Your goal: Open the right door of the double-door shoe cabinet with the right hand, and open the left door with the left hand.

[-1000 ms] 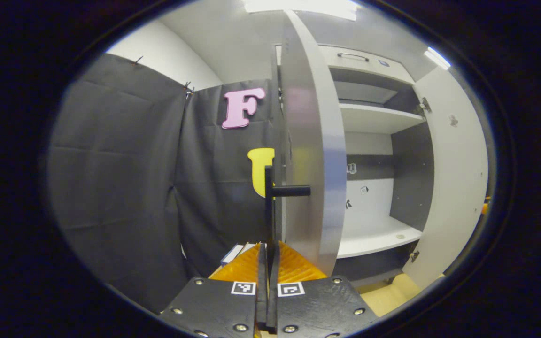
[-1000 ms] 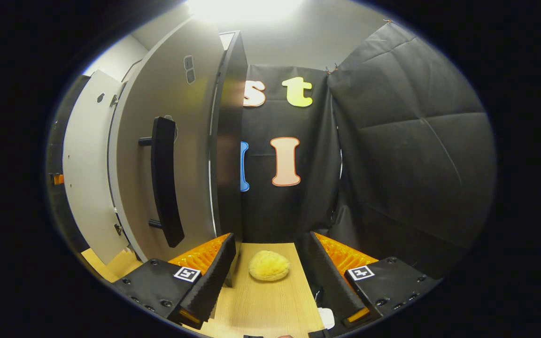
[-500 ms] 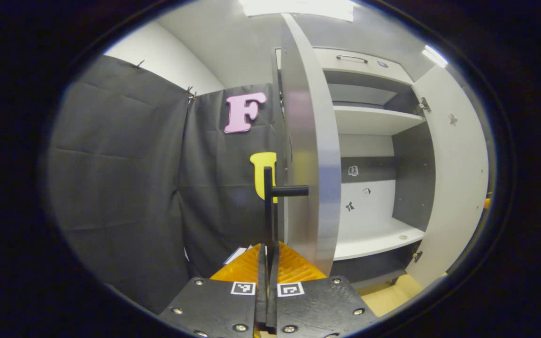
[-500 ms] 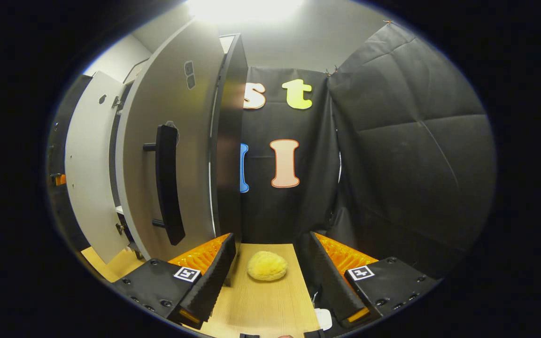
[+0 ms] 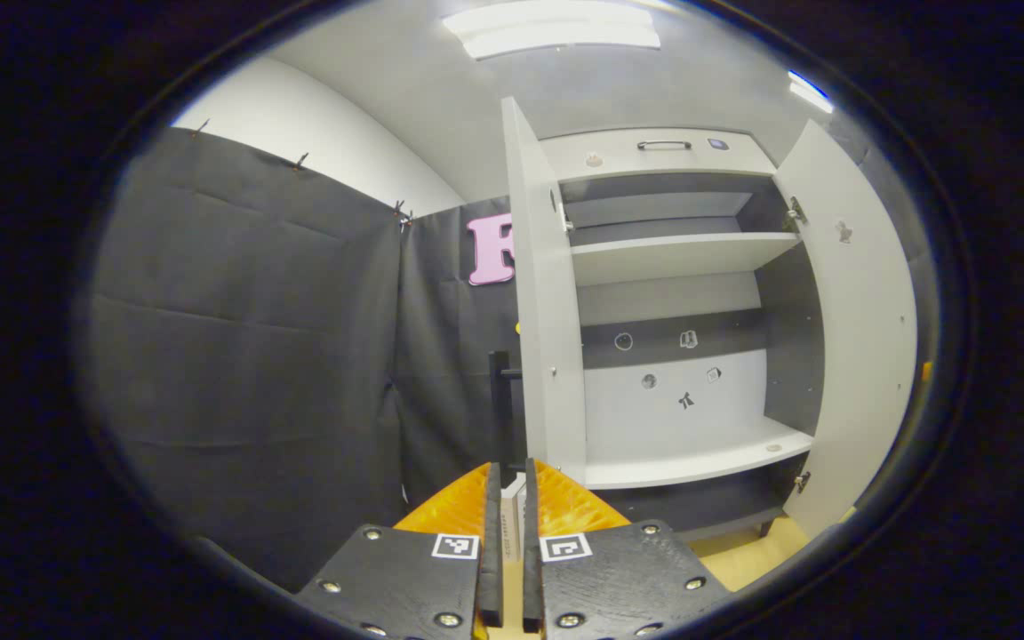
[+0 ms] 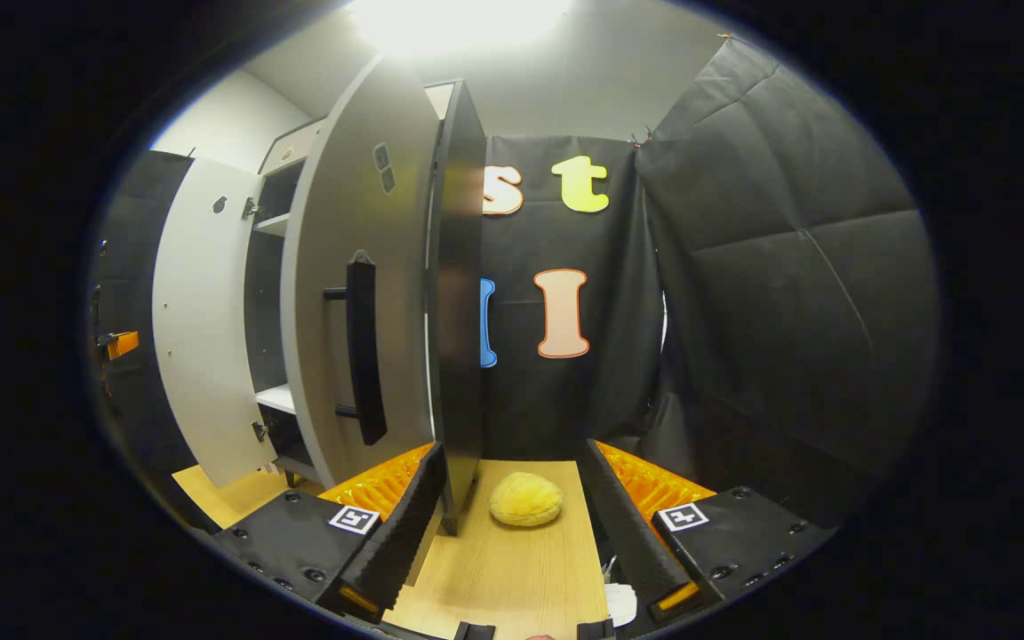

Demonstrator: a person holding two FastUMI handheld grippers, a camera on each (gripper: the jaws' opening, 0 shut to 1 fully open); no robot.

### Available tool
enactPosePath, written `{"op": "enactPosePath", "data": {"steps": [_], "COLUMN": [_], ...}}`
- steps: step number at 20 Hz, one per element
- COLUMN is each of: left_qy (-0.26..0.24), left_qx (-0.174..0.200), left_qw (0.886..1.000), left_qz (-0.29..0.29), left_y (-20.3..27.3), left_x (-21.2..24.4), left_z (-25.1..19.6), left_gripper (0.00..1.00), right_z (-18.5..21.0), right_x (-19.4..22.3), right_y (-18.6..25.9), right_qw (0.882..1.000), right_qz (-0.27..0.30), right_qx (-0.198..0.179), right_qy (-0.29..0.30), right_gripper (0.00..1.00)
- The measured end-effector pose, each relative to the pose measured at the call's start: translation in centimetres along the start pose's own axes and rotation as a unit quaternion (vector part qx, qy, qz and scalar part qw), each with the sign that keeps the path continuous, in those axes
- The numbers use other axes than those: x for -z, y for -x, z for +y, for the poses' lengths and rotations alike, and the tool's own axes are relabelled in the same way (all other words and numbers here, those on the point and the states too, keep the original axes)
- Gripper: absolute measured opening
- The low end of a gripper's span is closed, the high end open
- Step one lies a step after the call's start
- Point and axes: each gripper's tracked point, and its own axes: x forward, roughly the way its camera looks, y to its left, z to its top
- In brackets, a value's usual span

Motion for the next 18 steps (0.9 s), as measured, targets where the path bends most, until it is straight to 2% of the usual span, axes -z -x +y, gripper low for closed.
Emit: {"op": "enactPosePath", "data": {"steps": [1,2,7,9,10,11,15,16,18], "left_qy": [0.0,-0.001,0.004,0.006,0.007,0.008,0.002,-0.002,-0.014], "left_qx": [0.002,0.006,0.031,0.032,0.031,0.028,0.024,0.024,0.023], "left_qw": [1.0,1.0,0.999,0.999,0.999,0.999,1.0,1.0,1.0], "left_qz": [0.003,0.006,0.013,0.018,0.018,0.016,0.002,-0.002,-0.011], "left_y": [0.2,0.4,1.5,1.8,2.0,2.1,2.4,2.4,2.5], "left_x": [0.1,0.3,0.7,0.9,0.8,0.8,0.4,0.3,0.0], "left_z": [-0.1,-0.3,-1.1,-0.8,-0.7,-0.5,0.4,0.6,1.1], "left_gripper": [0.12,0.21,0.95,0.95,0.95,0.94,0.94,0.94,0.94], "right_z": [0.4,0.8,2.6,3.9,4.7,5.3,8.0,8.6,10.1], "right_x": [0.0,0.0,-1.0,-1.1,-1.3,-1.6,-2.3,-2.2,-2.2], "right_y": [0.4,0.8,3.5,4.7,5.4,6.1,8.5,9.1,10.1], "right_qw": [1.0,1.0,1.0,1.0,1.0,1.0,0.999,0.999,0.999], "right_qz": [0.002,0.003,-0.012,-0.013,-0.015,-0.019,-0.039,-0.041,-0.046], "right_qx": [-0.004,-0.009,0.003,0.007,0.006,0.011,0.021,0.021,0.02], "right_qy": [0.001,0.003,0.006,0.003,0.005,0.008,0.019,0.02,0.013], "right_gripper": [0.98,0.98,0.98,0.98,0.93,0.98,0.98,0.93,0.93]}}
